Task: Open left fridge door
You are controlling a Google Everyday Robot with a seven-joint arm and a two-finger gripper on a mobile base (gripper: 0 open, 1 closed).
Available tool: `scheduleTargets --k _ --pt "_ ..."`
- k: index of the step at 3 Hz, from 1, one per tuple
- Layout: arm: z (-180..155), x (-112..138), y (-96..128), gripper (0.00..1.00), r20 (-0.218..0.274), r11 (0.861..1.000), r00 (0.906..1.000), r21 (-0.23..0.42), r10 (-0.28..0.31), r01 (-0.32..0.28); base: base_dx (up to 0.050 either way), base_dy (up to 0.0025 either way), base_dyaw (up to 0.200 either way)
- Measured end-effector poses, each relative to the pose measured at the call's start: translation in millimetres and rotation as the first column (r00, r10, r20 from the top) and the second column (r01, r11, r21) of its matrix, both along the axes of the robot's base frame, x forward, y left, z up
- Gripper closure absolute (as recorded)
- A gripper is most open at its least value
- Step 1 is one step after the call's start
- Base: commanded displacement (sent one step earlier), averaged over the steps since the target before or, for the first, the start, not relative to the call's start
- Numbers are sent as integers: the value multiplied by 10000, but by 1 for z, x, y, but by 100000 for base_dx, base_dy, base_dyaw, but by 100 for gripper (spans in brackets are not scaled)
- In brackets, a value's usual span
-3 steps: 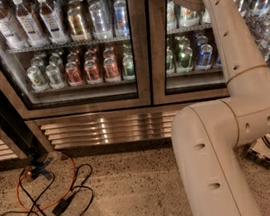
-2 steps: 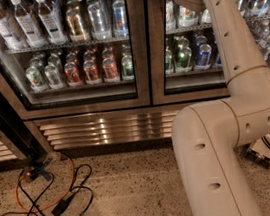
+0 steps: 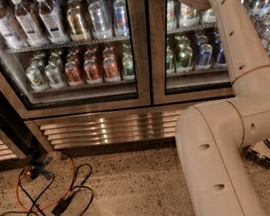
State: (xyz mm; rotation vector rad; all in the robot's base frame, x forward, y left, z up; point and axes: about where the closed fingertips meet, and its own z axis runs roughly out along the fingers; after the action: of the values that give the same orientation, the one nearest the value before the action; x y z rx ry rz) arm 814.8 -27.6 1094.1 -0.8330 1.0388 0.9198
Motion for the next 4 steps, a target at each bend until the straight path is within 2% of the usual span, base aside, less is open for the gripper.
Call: scheduleTargets --k 1,3,4 --pt "-2 -1 -6 100 0 10000 10000 4 -9 9 0 0 0" --pt "-5 -2 -14 100 0 10000 10000 11 -28 28 0 0 0" --pt "0 -8 -6 100 44 9998 9998 -19 177 -177 0 0 0"
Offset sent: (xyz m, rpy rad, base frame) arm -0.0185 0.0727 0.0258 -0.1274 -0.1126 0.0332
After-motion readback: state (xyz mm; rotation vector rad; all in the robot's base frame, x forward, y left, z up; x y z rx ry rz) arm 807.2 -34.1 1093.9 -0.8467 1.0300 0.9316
